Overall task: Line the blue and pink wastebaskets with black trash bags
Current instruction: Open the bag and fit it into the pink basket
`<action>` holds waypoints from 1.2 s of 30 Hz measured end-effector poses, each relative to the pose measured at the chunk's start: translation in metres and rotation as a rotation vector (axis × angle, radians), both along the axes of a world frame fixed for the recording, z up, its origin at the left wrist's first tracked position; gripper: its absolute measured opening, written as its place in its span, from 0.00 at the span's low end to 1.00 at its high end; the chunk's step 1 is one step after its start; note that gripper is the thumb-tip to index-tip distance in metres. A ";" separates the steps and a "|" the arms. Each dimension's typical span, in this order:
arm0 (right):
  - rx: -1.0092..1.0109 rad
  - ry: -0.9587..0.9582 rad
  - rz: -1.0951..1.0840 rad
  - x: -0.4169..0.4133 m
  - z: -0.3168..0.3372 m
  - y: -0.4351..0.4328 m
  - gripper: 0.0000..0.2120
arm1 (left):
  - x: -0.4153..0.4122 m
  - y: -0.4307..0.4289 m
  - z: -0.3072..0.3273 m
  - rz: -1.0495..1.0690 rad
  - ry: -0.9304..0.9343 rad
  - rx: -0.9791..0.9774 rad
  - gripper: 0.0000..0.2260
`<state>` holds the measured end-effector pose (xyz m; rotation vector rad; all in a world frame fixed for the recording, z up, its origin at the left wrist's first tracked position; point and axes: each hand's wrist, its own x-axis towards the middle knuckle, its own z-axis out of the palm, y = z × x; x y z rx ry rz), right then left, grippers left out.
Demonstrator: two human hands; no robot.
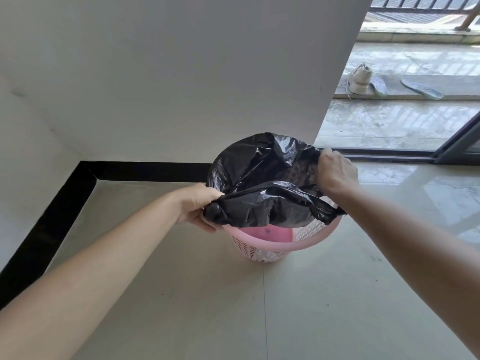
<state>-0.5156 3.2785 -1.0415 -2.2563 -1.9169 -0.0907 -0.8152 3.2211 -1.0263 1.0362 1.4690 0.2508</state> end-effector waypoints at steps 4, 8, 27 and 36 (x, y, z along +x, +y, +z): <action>-0.033 0.151 0.044 0.001 0.006 0.008 0.07 | 0.007 0.002 -0.007 0.277 -0.053 0.055 0.08; -0.134 0.678 -0.094 -0.011 0.015 0.006 0.21 | 0.001 0.019 -0.005 0.602 0.082 0.280 0.07; 0.423 0.120 0.822 -0.071 0.007 -0.108 0.08 | -0.036 -0.044 -0.020 -0.287 0.645 1.710 0.04; 0.468 -0.373 1.217 -0.019 -0.021 -0.106 0.06 | -0.062 -0.064 -0.056 -0.785 0.975 1.895 0.18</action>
